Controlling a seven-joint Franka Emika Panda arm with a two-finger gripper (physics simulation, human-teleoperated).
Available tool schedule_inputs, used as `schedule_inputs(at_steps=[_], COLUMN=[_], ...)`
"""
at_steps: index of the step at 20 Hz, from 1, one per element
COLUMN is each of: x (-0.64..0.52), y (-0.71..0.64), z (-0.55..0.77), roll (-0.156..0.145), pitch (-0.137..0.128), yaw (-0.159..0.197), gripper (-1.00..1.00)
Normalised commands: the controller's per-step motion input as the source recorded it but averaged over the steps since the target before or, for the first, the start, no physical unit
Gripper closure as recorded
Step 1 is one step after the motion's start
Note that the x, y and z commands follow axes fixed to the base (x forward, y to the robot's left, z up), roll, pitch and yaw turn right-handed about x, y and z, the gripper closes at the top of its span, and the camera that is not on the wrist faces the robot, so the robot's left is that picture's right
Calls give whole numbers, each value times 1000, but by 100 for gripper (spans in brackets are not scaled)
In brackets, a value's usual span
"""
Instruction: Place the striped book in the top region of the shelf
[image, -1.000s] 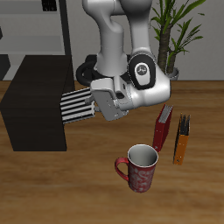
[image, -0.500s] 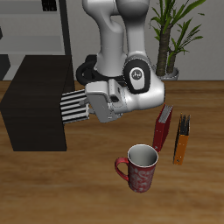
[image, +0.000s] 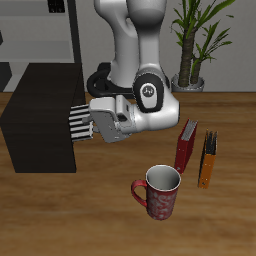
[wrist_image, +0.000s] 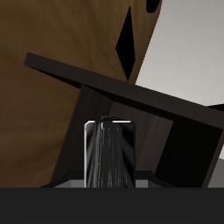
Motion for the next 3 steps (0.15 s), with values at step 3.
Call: schedule_inputs(at_steps=[3], x=[27], y=[-191], z=[-34], roll=[-23], pitch=[24], yaw=[-16], gripper=[100])
